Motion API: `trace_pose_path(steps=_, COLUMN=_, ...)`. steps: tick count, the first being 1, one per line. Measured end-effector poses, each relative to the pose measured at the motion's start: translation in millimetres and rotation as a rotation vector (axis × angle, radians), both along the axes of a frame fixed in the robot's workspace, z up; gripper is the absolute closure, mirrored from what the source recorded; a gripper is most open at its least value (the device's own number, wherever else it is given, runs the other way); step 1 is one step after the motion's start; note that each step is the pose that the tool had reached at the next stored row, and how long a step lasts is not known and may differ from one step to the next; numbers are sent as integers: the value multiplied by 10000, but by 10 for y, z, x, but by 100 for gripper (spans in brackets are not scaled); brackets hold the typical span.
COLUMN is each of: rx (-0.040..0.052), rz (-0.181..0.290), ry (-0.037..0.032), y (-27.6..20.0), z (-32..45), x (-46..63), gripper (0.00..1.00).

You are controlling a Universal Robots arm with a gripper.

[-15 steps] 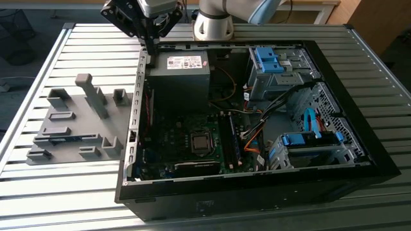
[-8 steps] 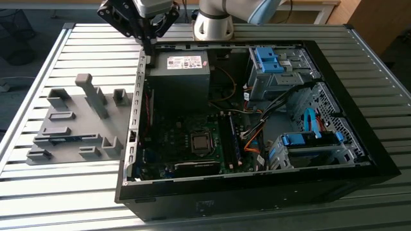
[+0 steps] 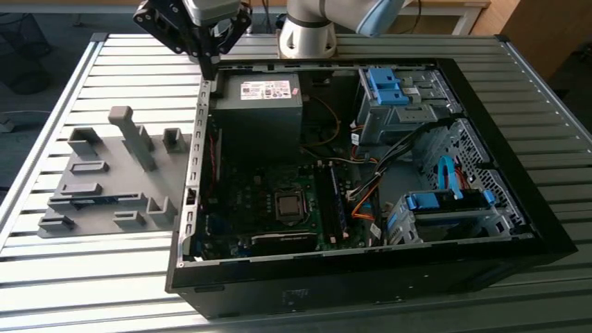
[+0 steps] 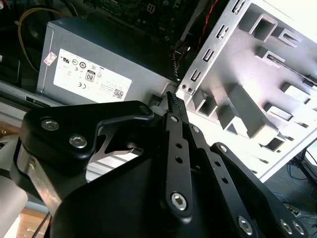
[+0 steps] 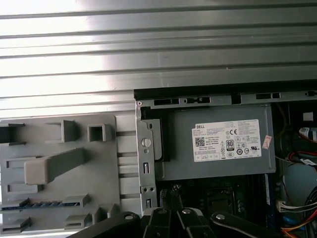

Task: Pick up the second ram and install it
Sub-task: 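Reach for the second ram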

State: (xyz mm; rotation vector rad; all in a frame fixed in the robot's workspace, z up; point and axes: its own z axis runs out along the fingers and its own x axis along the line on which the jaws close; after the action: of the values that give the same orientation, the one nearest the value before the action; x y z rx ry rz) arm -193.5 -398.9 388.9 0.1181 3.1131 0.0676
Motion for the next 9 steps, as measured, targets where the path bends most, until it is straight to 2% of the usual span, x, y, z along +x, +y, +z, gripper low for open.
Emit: trace_pose_path(steps=9, rx=-1, rz=0, ry=1, y=0, z=0, x=-91, gripper=89)
